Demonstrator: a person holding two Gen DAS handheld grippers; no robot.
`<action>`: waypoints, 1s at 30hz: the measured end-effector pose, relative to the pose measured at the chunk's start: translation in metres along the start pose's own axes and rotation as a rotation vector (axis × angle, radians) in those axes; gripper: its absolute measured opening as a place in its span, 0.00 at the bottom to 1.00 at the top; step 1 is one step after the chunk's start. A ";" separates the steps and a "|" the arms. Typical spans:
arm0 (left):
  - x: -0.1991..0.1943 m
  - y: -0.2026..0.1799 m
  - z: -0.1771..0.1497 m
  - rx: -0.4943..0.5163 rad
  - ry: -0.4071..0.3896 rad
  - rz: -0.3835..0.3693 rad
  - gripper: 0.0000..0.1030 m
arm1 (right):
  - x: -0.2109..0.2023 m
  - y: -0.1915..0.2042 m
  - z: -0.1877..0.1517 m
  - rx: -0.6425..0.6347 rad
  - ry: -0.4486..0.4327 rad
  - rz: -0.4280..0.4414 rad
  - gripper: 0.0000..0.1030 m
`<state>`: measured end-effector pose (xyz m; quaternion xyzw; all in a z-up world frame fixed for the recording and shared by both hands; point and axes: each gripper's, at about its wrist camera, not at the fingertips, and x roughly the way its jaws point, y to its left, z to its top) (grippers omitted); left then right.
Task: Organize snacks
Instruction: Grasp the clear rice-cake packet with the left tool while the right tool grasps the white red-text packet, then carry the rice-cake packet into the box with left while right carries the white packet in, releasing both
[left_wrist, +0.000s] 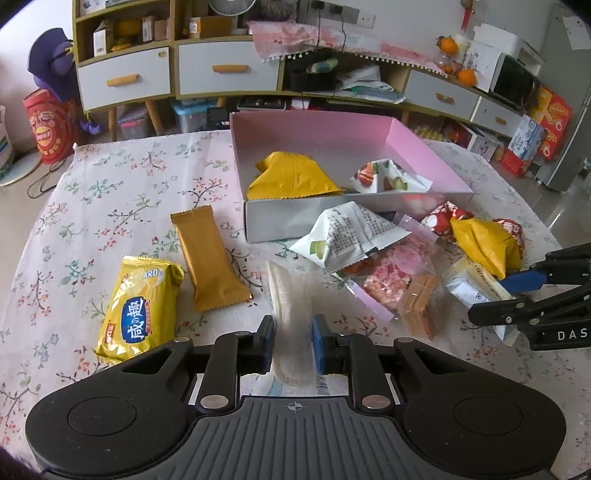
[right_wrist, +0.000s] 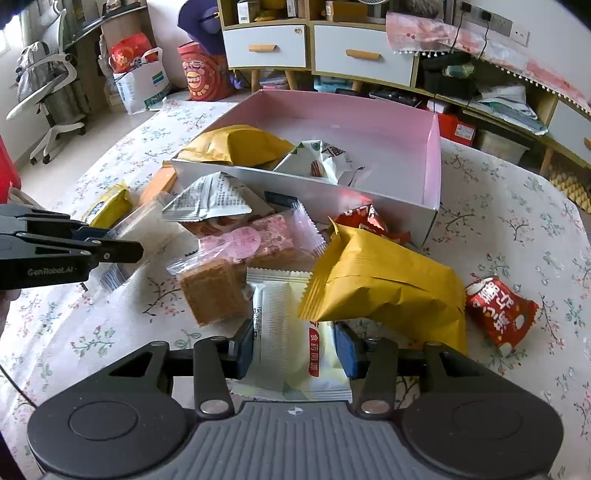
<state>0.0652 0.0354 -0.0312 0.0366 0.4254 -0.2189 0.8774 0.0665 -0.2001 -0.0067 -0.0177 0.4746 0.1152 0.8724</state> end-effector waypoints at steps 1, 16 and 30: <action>-0.002 -0.001 0.000 0.000 -0.001 -0.004 0.18 | -0.002 0.000 0.000 0.006 0.005 0.003 0.21; -0.025 -0.011 0.006 -0.005 -0.013 -0.030 0.17 | -0.027 0.002 0.006 0.076 0.030 0.056 0.21; -0.019 -0.022 0.021 0.056 0.035 -0.029 0.08 | -0.040 -0.006 0.034 0.131 -0.034 0.072 0.21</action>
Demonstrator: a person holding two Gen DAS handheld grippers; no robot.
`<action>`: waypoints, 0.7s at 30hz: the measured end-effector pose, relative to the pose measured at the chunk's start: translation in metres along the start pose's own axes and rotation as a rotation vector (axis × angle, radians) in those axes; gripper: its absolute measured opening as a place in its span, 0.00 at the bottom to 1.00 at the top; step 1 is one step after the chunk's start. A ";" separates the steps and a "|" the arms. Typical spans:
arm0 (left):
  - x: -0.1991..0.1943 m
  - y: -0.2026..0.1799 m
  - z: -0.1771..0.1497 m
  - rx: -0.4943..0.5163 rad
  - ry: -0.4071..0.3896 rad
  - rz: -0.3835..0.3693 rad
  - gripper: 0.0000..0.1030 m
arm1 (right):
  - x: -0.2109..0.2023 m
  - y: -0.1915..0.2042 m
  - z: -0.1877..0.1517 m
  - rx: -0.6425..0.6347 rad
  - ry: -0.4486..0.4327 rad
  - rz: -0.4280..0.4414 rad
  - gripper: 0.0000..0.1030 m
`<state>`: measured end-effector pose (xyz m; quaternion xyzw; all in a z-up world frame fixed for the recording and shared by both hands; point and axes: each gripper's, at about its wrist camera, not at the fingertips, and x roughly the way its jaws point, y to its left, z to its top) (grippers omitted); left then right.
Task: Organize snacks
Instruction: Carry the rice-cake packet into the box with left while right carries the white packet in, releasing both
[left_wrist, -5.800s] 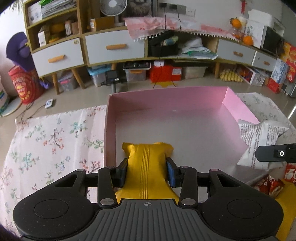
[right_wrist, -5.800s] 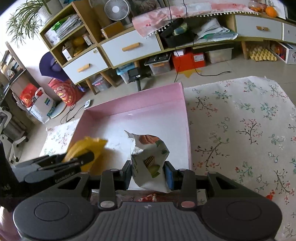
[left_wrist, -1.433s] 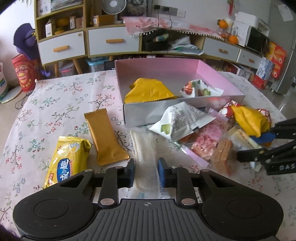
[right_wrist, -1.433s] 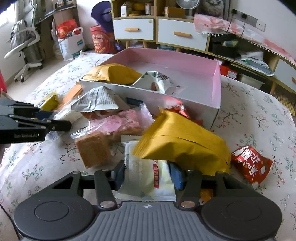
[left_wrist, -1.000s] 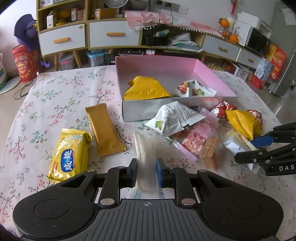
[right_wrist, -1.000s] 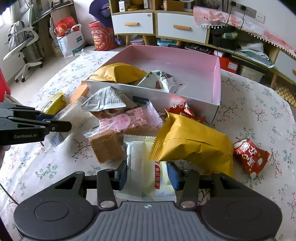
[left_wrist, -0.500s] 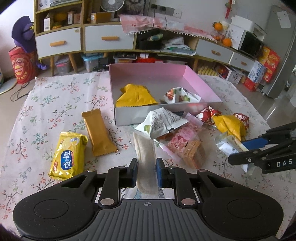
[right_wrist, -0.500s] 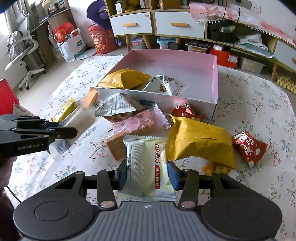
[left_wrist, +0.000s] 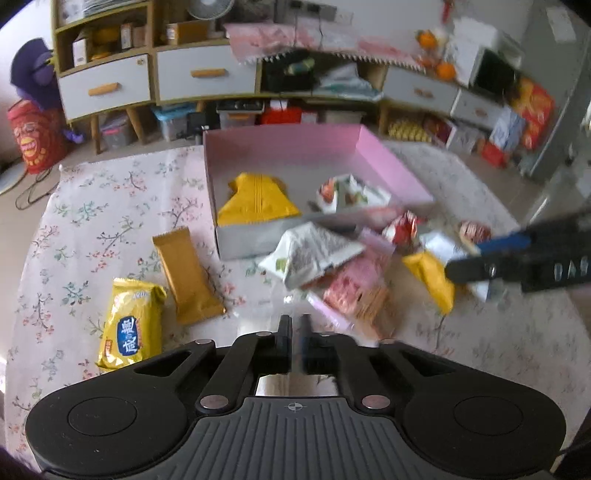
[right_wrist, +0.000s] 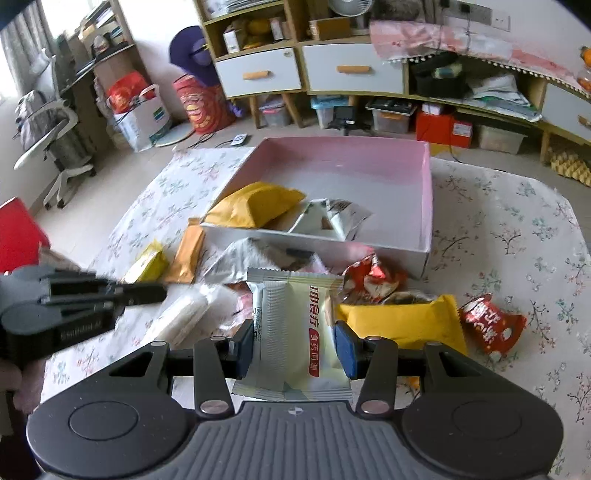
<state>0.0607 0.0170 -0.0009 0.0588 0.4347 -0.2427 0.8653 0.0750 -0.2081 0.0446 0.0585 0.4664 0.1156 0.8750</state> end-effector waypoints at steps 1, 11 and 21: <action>0.004 -0.002 -0.002 0.025 0.017 0.009 0.14 | 0.003 -0.002 0.001 0.011 0.007 0.001 0.21; 0.037 -0.007 -0.016 0.123 0.129 0.093 0.51 | 0.015 -0.002 -0.004 -0.006 0.055 -0.006 0.21; 0.044 0.012 -0.019 0.042 0.148 0.100 0.34 | 0.017 0.000 -0.005 -0.014 0.066 -0.014 0.21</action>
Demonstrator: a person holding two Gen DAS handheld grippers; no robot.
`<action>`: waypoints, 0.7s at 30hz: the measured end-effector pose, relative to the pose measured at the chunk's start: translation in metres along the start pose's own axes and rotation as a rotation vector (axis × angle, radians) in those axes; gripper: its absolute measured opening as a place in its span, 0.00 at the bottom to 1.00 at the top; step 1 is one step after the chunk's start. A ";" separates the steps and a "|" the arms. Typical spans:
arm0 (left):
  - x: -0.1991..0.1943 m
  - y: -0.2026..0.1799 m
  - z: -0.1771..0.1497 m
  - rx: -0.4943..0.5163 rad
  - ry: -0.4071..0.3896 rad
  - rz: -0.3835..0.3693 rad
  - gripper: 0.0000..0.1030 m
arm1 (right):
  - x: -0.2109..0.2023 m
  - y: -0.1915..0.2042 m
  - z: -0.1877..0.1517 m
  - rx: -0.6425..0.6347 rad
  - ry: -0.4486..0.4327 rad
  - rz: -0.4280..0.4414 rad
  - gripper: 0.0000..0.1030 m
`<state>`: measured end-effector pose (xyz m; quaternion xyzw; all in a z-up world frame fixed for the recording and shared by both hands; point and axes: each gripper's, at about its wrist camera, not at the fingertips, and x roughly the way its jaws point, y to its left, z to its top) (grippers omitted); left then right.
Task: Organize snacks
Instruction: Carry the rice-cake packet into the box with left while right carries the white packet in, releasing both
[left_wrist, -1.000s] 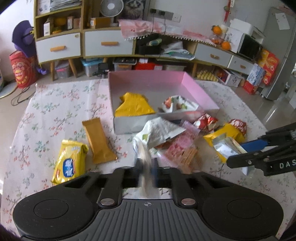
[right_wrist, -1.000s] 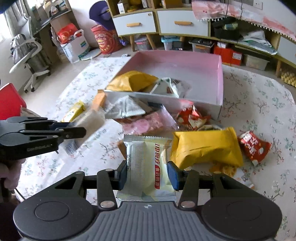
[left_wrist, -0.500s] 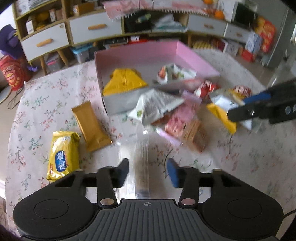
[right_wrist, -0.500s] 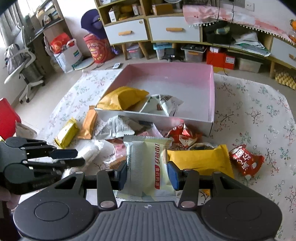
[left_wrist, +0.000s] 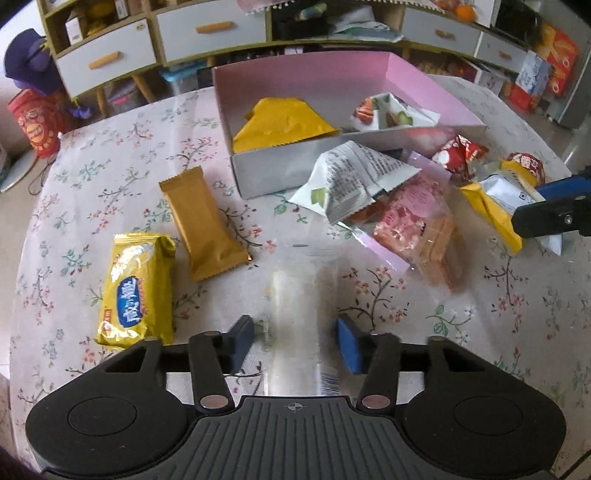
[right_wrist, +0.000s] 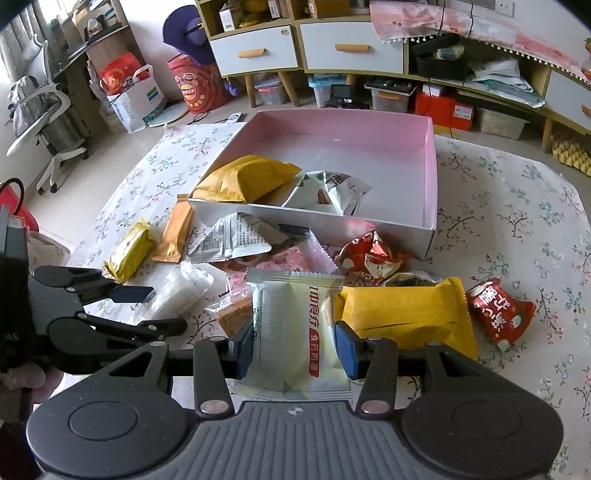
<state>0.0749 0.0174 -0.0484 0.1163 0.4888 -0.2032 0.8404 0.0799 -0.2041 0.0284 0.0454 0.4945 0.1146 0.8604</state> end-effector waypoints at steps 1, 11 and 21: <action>0.000 0.000 0.000 -0.002 -0.001 0.004 0.27 | 0.000 -0.001 0.000 0.002 -0.002 -0.001 0.21; -0.028 0.000 0.009 -0.059 -0.056 -0.080 0.15 | -0.003 -0.014 0.008 0.032 -0.027 -0.030 0.21; -0.045 -0.011 0.059 -0.083 -0.171 -0.091 0.15 | 0.005 -0.045 0.042 0.191 -0.088 -0.044 0.21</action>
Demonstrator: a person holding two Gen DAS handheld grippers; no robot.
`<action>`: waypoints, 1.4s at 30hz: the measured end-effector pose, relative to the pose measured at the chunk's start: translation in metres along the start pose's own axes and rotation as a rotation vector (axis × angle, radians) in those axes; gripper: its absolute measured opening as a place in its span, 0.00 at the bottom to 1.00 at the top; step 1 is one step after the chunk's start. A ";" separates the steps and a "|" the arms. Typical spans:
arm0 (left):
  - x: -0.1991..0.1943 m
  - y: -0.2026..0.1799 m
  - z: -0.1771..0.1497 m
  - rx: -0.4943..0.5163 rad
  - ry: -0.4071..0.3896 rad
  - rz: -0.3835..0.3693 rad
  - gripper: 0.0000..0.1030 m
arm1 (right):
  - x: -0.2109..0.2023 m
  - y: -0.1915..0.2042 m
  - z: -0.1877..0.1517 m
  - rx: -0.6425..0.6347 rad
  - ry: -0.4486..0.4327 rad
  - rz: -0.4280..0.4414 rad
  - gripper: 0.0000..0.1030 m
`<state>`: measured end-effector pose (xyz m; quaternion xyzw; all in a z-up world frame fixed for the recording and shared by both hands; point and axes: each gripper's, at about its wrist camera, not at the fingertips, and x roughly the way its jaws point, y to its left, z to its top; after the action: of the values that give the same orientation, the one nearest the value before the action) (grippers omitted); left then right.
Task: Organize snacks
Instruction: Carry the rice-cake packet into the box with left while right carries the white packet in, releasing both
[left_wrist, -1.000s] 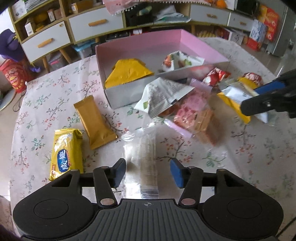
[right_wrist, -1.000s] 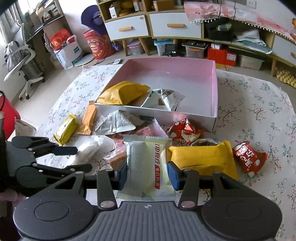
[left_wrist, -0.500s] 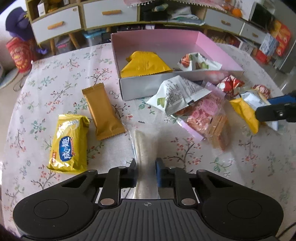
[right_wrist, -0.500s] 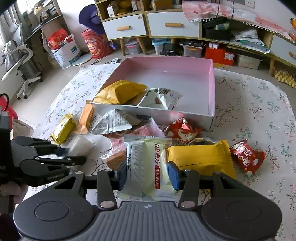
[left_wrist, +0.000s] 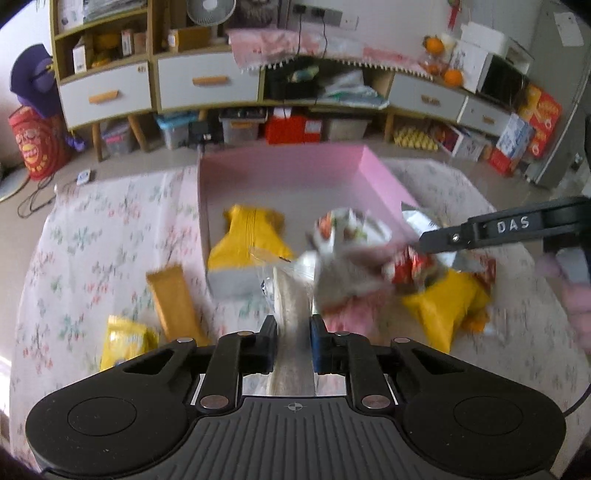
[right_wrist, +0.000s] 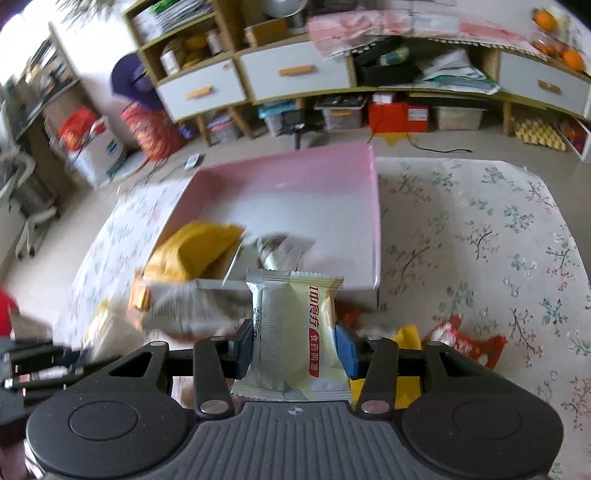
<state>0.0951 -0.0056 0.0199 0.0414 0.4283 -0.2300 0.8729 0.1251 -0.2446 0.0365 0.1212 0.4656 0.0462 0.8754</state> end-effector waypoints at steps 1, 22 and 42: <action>0.003 0.000 0.008 -0.009 -0.007 -0.001 0.15 | 0.002 -0.003 0.004 0.024 -0.011 0.005 0.21; 0.118 -0.010 0.077 -0.013 0.037 0.033 0.15 | 0.041 -0.031 0.023 0.105 -0.136 0.068 0.22; 0.128 0.013 0.080 -0.061 -0.078 -0.027 0.52 | 0.039 -0.041 0.026 0.158 -0.211 0.070 0.47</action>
<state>0.2265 -0.0628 -0.0293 0.0003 0.4013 -0.2300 0.8866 0.1673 -0.2810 0.0087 0.2100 0.3687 0.0267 0.9051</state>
